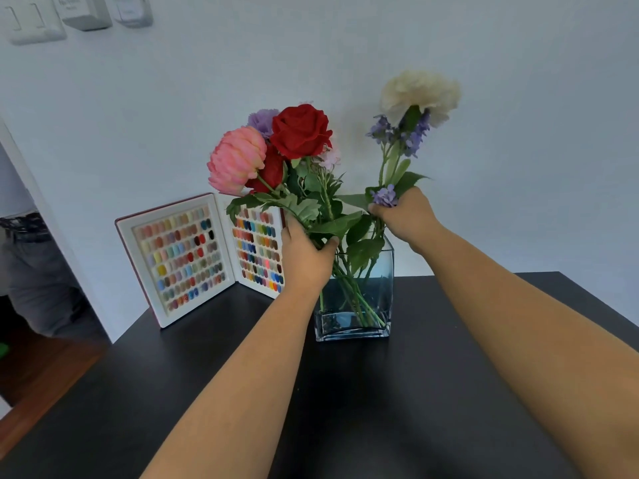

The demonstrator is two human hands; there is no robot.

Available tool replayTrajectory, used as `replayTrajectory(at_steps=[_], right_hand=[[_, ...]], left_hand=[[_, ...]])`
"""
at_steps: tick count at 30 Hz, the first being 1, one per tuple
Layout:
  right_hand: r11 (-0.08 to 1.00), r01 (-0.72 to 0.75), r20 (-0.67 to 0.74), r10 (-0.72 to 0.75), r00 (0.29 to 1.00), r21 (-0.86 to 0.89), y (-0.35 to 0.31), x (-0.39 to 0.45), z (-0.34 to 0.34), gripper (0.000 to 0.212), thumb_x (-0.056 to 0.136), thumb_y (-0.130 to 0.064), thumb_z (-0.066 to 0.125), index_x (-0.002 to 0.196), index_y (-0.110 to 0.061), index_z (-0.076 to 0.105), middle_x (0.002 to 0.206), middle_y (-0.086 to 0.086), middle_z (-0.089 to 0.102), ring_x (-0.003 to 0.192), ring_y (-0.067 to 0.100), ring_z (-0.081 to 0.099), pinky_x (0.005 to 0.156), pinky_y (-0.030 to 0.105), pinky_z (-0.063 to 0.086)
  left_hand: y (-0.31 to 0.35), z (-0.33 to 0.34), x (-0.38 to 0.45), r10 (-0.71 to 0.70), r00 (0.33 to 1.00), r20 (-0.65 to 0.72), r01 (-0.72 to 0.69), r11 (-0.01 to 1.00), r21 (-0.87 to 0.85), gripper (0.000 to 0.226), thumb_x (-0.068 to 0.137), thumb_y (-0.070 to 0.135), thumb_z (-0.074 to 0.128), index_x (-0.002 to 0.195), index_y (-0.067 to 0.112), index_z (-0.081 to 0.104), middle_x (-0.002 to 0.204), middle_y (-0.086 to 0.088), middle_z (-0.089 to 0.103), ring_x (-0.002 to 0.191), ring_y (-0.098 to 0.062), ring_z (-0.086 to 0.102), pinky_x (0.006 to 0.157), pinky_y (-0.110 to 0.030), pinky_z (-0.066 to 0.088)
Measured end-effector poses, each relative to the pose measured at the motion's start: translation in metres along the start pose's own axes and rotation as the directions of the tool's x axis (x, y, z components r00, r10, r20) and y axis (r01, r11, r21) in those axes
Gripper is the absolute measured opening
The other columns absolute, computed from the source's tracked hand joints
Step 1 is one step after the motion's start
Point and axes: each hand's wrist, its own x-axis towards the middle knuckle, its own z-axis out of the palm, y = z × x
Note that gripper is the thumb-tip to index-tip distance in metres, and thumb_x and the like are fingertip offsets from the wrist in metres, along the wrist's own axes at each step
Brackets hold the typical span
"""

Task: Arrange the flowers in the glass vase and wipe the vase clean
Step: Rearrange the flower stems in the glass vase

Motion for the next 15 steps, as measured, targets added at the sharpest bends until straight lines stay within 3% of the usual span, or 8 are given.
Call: replayTrajectory(at_steps=[3, 6, 10, 13, 15], right_hand=[[0.992, 0.041, 0.010, -0.040, 0.999, -0.123, -0.016, 0.002, -0.006, 0.039, 0.085, -0.022, 0.069, 0.059, -0.015, 0.040, 0.057, 0.001, 0.039, 0.050, 0.010, 0.039, 0.042, 0.022, 0.027], [0.978, 0.096, -0.020, -0.101, 0.995, -0.185, -0.033, 0.005, -0.015, 0.039, 0.087, -0.017, 0.065, 0.060, -0.015, 0.037, 0.059, 0.001, 0.038, 0.052, 0.009, 0.038, 0.044, 0.022, 0.029], [0.979, 0.120, 0.040, -0.115, 0.993, -0.167, -0.046, 0.009, -0.018, 0.037, 0.084, -0.020, 0.068, 0.064, -0.016, 0.037, 0.062, 0.001, 0.037, 0.054, 0.011, 0.037, 0.045, 0.025, 0.029], [0.989, 0.083, 0.138, -0.067, 0.988, -0.119, -0.039, 0.008, -0.013, 0.039, 0.082, -0.020, 0.072, 0.062, -0.015, 0.038, 0.060, 0.000, 0.032, 0.052, 0.012, 0.034, 0.044, 0.024, 0.027], [0.998, 0.034, 0.164, -0.025, 0.986, -0.051, -0.027, 0.010, -0.009, 0.042, 0.080, -0.019, 0.074, 0.059, -0.014, 0.039, 0.060, 0.001, 0.030, 0.052, 0.013, 0.034, 0.042, 0.021, 0.030]], left_hand=[[-0.002, 0.003, 0.003, 0.009, 1.000, -0.007, -0.009, 1.000, 0.004, 0.091, 0.081, 0.025, 0.080, 0.153, 0.010, 0.026, 0.140, -0.016, 0.043, 0.127, -0.030, 0.049, 0.101, -0.030, 0.039], [-0.003, 0.003, 0.004, 0.017, 1.000, -0.018, -0.017, 1.000, -0.006, 0.090, 0.081, 0.020, 0.080, 0.153, 0.010, 0.026, 0.141, -0.015, 0.043, 0.128, -0.029, 0.047, 0.102, -0.028, 0.037], [-0.002, 0.003, 0.003, 0.027, 0.999, -0.027, -0.027, 1.000, 0.010, 0.092, 0.082, 0.018, 0.079, 0.154, 0.007, 0.023, 0.143, -0.016, 0.041, 0.133, -0.029, 0.043, 0.111, -0.034, 0.036], [0.001, 0.003, 0.003, 0.065, 0.997, -0.028, -0.065, 0.998, 0.016, 0.083, 0.082, 0.015, 0.079, 0.149, 0.006, 0.032, 0.138, -0.016, 0.044, 0.129, -0.030, 0.045, 0.105, -0.027, 0.036], [0.003, 0.003, 0.004, 0.081, 0.997, -0.015, -0.081, 0.996, 0.029, 0.078, 0.082, 0.014, 0.078, 0.146, 0.007, 0.034, 0.138, -0.017, 0.044, 0.128, -0.031, 0.047, 0.105, -0.030, 0.039]])
